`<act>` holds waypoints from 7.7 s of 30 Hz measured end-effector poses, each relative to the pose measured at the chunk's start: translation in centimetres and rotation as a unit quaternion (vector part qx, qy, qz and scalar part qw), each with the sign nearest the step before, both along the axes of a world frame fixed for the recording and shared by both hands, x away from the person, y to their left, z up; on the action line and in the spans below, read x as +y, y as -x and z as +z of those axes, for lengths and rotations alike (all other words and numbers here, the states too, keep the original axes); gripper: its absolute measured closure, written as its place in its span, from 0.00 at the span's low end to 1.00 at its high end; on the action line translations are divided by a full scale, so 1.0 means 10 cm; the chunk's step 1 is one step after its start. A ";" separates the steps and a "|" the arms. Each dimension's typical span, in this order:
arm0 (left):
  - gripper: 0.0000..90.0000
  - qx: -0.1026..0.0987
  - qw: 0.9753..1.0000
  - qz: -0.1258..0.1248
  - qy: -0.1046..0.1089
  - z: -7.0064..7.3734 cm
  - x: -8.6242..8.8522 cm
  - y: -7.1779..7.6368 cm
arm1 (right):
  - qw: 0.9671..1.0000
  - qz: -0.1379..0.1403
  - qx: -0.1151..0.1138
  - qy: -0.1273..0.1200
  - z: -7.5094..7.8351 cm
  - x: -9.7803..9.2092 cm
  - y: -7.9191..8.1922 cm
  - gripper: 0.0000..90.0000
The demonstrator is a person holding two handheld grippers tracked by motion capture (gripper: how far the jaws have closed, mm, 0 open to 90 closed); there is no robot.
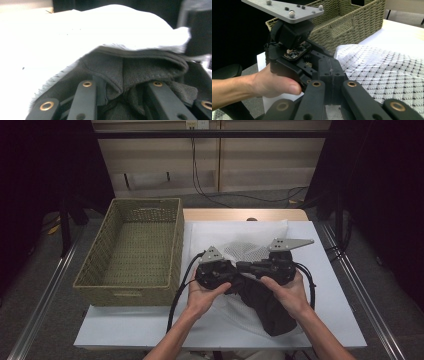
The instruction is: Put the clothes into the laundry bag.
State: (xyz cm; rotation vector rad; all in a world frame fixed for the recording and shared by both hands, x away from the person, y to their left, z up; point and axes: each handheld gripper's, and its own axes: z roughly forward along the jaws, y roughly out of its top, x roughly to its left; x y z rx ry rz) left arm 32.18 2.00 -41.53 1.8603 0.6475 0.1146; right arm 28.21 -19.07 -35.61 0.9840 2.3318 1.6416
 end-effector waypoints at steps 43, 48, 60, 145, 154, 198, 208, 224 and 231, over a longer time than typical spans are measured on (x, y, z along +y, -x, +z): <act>0.41 -0.007 0.998 0.020 -0.065 -0.33 -0.02 -0.19 | 0.997 -0.002 0.065 0.036 -0.44 -0.19 -0.16 1.00; 0.30 -0.014 0.997 0.006 -0.076 -0.25 0.05 -0.07 | 0.997 -0.007 0.063 0.037 -0.44 -0.21 -0.16 1.00; 0.13 -0.012 0.992 0.039 -0.122 -0.36 0.13 -0.05 | 0.998 -0.010 0.058 0.038 -0.40 -0.22 -0.16 1.00; 0.44 -0.054 0.995 0.011 -0.084 -0.11 0.35 0.16 | 0.997 0.013 0.068 0.046 -0.42 -0.25 -0.14 1.00; 0.59 -0.029 0.993 -0.092 -0.072 -0.18 0.10 0.32 | 0.996 0.014 0.067 0.048 -0.42 -0.22 -0.16 1.00; 0.98 -0.021 0.997 0.013 -0.066 -0.31 -0.38 -0.24 | 0.997 0.034 0.058 0.038 -0.33 -0.24 -0.08 1.00; 0.98 -0.024 0.995 0.050 -0.085 -0.53 -0.46 -0.46 | 0.996 0.037 0.069 0.045 -0.37 -0.29 -0.10 1.00; 0.67 0.008 0.995 -0.016 -0.096 -0.50 -0.31 -0.30 | 0.994 0.038 0.078 0.061 -0.43 -0.31 -0.13 1.00; 0.49 -0.019 0.994 -0.033 -0.101 -0.30 -0.12 -0.05 | 0.994 0.036 0.080 0.065 -0.45 -0.30 -0.14 1.00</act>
